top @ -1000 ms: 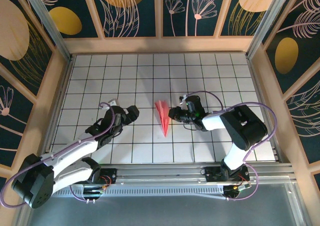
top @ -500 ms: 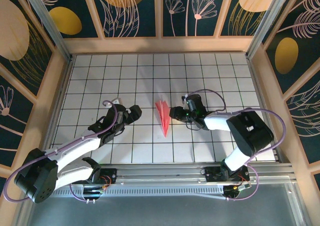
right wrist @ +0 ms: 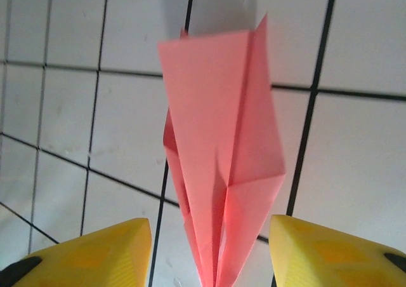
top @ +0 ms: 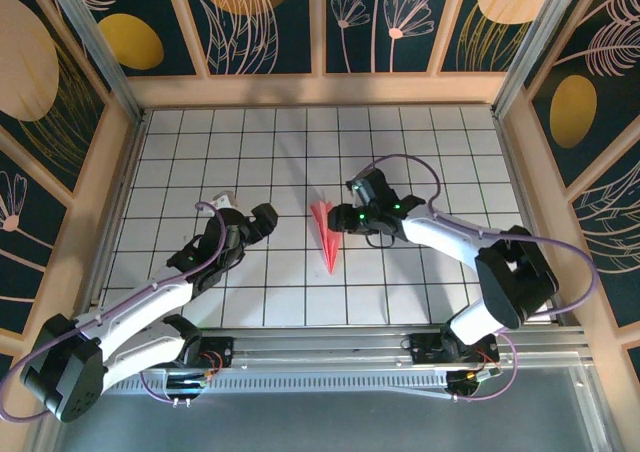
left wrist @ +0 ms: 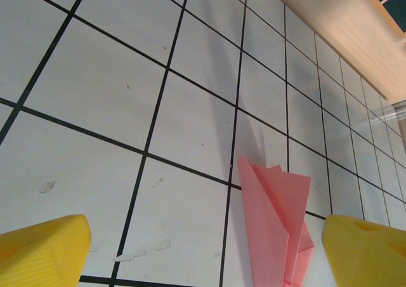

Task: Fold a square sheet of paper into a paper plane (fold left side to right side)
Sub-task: Pick up the paper plane at the center of the table.

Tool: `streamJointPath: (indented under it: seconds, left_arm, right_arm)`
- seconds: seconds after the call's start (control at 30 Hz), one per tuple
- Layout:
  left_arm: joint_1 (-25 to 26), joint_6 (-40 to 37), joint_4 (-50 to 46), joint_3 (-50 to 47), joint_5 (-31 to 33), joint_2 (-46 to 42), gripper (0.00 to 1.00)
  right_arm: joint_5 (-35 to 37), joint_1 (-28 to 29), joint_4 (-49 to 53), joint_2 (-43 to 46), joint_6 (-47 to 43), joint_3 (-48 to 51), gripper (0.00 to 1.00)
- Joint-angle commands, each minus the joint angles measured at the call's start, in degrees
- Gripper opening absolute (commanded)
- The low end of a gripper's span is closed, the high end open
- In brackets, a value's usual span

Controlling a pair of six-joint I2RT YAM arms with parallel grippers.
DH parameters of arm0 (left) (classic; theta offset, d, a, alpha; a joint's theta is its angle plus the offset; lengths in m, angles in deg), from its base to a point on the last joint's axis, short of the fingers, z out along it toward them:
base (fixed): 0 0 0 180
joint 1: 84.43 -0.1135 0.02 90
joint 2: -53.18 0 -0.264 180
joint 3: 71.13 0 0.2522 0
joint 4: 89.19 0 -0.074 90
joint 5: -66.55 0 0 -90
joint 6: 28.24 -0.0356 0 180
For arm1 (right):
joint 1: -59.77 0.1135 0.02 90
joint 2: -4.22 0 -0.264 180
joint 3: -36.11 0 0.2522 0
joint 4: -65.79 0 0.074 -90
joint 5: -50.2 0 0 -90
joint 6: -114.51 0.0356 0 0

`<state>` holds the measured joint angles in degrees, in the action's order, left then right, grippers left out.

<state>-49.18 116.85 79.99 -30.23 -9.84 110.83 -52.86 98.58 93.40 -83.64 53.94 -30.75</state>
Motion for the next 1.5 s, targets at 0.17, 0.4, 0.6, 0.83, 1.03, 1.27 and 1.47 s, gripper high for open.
streamJointPath:
  seconds: [0.17, 0.4, 0.6, 0.83, 1.03, 1.27, 1.47]
  left_arm:
    - [-0.31, -1.50, -1.89, -0.63, 2.12, -1.79, 0.94]
    - [-0.31, -1.17, -1.49, -1.38, 2.04, -2.10, 0.94]
    - [-0.26, -1.53, -1.62, -1.36, 2.28, -2.10, 0.94]
    - [-0.26, -1.57, -1.76, -1.37, 2.39, -2.01, 0.94]
    - [-0.26, -1.65, -1.74, -1.34, 2.39, -1.93, 0.94]
    - [-0.27, -1.63, -1.77, -1.47, 2.37, -1.92, 0.94]
    - [-0.27, -1.68, -1.72, -1.52, 2.39, -1.90, 0.94]
  right_arm:
    - [0.18, 2.84, 6.10, -6.47, 0.10, -4.83, 0.53]
    - [-0.04, 3.72, 6.28, -9.76, 0.05, -6.84, 0.52]
    - [0.30, 4.00, 6.97, -11.53, 0.18, -8.13, 0.49]
    - [0.53, 4.17, 7.98, -12.60, 0.54, -8.60, 0.40]
    - [0.75, 4.33, 8.57, -12.62, 0.71, -8.43, 0.32]
    - [0.82, 4.87, 7.95, -13.58, 1.98, -8.29, 0.28]
    - [3.16, 5.63, 9.14, -15.06, 3.25, -9.02, 0.23]
